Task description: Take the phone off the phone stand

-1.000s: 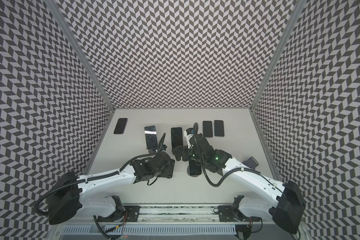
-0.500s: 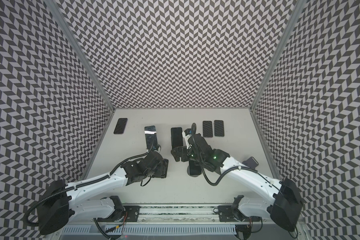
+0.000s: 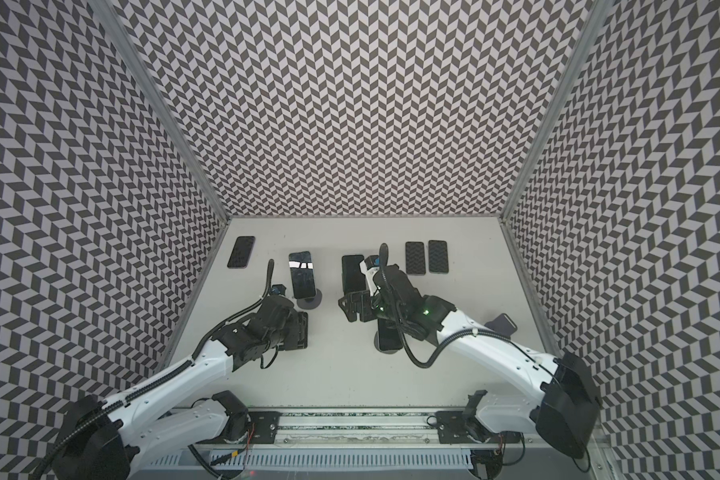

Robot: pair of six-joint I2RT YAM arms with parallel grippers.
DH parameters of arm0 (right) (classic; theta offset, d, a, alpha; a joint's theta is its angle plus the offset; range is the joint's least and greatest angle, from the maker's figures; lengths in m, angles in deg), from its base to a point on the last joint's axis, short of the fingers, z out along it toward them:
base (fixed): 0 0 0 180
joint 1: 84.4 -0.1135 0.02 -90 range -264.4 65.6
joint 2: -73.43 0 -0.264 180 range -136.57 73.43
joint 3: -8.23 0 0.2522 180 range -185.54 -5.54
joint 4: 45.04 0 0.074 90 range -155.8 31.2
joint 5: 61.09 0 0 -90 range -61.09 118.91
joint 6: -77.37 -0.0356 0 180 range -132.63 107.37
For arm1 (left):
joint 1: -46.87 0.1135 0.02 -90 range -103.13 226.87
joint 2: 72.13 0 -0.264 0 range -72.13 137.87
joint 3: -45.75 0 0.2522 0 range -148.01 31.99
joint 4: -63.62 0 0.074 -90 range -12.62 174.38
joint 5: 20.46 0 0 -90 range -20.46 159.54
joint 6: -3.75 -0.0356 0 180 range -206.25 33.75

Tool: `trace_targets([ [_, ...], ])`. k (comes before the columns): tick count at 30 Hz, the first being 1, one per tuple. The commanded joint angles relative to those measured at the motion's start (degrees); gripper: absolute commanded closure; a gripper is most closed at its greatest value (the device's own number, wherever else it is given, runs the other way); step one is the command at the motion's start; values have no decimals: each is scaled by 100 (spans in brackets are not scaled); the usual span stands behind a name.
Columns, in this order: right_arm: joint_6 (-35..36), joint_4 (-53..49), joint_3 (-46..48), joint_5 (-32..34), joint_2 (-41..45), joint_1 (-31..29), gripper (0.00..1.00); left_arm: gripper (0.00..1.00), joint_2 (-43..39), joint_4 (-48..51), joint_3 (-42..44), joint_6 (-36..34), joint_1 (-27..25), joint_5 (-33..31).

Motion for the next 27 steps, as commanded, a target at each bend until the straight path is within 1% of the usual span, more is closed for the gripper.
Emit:
trace_targets([
  [1, 87, 240, -194, -62, -17, 49, 7, 40, -107, 9, -14, -94, 242, 0],
  [7, 163, 246, -260, -158, -38, 75, 7, 40, -56, 0, -54, -194, 722, 2],
  [12, 196, 266, -251, -232, -29, 105, 7, 41, 22, -168, -68, -443, 1329, 214],
  [15, 234, 256, -247, -228, 3, 138, 7, 41, 69, -316, -58, -587, 1608, 383],
  [22, 340, 265, -241, -250, 75, 293, 7, 41, 314, -402, -65, -650, 2051, 504],
  [27, 371, 284, -216, -397, 89, 433, 7, 41, 461, -442, -80, -683, 2350, 530],
])
